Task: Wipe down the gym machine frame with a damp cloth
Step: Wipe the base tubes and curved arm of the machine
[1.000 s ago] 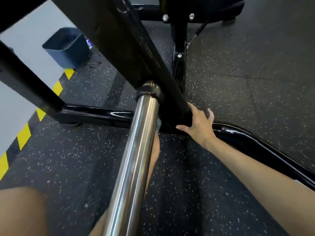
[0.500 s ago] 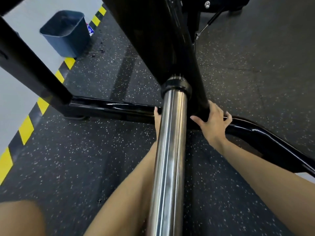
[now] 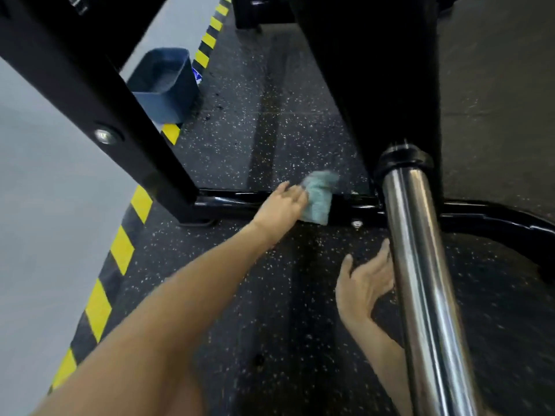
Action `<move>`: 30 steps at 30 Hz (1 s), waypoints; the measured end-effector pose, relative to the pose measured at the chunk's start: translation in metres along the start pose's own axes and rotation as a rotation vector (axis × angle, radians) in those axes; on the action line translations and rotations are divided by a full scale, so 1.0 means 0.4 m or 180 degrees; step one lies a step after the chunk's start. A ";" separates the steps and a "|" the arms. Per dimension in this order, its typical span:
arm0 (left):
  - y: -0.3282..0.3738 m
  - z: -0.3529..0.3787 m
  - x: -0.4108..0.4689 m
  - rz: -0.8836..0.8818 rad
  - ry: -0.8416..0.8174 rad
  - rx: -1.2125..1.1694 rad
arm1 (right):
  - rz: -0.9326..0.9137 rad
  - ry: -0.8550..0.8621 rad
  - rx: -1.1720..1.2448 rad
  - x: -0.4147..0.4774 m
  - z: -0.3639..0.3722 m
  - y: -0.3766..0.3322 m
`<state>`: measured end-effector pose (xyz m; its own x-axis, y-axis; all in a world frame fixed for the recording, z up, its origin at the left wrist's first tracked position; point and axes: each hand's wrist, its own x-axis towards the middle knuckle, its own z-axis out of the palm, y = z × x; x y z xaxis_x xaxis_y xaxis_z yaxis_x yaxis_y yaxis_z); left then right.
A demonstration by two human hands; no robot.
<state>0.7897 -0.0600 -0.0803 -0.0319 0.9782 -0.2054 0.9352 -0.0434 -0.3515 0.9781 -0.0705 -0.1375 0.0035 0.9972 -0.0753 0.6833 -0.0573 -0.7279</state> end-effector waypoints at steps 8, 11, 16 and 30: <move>-0.216 0.140 -0.233 -0.0998 -0.0839 0.1451 | -0.0642 -0.0272 -0.0266 -0.187 0.184 -0.103; -0.220 0.151 -0.265 -0.0981 -0.1025 0.1391 | -0.1448 -0.0663 -0.0673 -0.159 0.240 -0.211; -0.242 0.136 -0.203 -0.1542 -0.0850 0.0812 | -0.2229 -0.0757 -0.1668 -0.062 0.254 -0.312; -0.068 0.062 -0.072 -0.0783 0.0165 -0.1179 | -0.0752 -0.0010 -0.1253 0.041 0.103 -0.175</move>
<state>0.7565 -0.0919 -0.0875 -0.2603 0.9595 -0.1074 0.9655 0.2584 -0.0315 0.9003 -0.0520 -0.1159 -0.1877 0.9804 0.0591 0.8904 0.1953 -0.4112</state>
